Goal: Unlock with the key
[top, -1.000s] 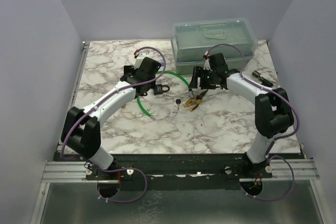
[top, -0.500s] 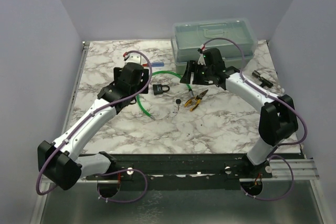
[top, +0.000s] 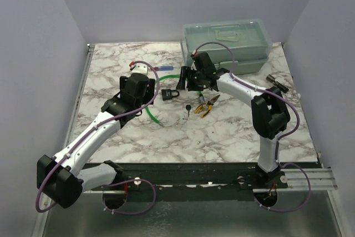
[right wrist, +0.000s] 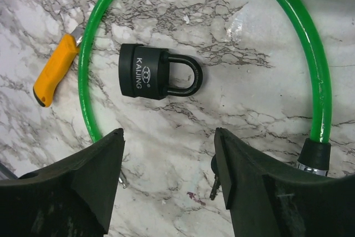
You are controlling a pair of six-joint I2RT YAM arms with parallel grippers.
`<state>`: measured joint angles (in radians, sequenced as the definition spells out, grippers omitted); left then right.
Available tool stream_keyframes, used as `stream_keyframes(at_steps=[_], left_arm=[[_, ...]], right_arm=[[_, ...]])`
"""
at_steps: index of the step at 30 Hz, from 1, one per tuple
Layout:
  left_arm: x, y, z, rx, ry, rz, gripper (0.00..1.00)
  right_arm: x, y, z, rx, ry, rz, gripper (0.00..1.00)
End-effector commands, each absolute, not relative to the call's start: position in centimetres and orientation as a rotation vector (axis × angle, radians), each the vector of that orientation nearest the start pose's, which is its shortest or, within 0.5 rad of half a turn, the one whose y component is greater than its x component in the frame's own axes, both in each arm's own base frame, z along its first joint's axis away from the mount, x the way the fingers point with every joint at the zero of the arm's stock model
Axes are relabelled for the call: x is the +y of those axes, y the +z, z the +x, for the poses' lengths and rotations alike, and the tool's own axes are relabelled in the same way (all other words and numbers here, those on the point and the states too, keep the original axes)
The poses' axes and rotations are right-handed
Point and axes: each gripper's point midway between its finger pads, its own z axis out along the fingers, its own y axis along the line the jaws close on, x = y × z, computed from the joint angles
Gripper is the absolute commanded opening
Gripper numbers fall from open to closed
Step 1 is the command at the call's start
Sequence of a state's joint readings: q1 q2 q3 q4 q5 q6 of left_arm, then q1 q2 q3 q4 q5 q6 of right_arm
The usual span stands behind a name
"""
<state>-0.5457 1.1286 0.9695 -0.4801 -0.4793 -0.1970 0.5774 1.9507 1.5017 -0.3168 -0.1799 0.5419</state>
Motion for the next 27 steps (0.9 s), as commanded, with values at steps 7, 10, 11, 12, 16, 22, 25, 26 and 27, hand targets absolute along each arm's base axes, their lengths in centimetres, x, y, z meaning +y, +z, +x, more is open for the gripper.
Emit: stream_keyframes(at_steps=[7,10,11,12,16,22,25,26,27], left_arm=[[-11.2,19.3,31.7,2.135,0.073,0.135,0.77],[-11.3,18.9,31.8,2.148,0.083,0.142,0.76],[-11.3,18.9,31.9,2.150,0.082,0.144,0.76],[-11.3,18.8,31.9,2.152,0.083,0.145,0.76],[-11.3,18.4,31.8,2.161,0.088,0.148,0.76],[-11.4,17.6,32.1,2.183,0.108,0.163,0.75],[-11.3,17.3,32.1,2.190,0.115,0.166,0.75],[-11.3,17.3,32.1,2.191,0.117,0.168,0.75],[-11.3,17.2,32.1,2.193,0.119,0.168,0.75]], right_arm=[[33.5,9.7,41.1,2.443,0.665,-0.113,0.69],[34.3,9.5,41.1,2.443,0.674,-0.124,0.68],[34.4,9.2,41.3,2.446,0.653,-0.121,0.68],[34.5,9.1,41.4,2.448,0.625,-0.116,0.68],[33.6,7.6,42.8,2.480,0.462,-0.026,0.64],[33.5,5.7,43.6,2.504,0.357,0.074,0.61],[33.3,4.7,43.6,2.511,0.284,0.101,0.60],[33.2,4.3,43.5,2.517,0.263,0.119,0.59],[33.0,4.0,43.4,2.519,0.249,0.139,0.59]])
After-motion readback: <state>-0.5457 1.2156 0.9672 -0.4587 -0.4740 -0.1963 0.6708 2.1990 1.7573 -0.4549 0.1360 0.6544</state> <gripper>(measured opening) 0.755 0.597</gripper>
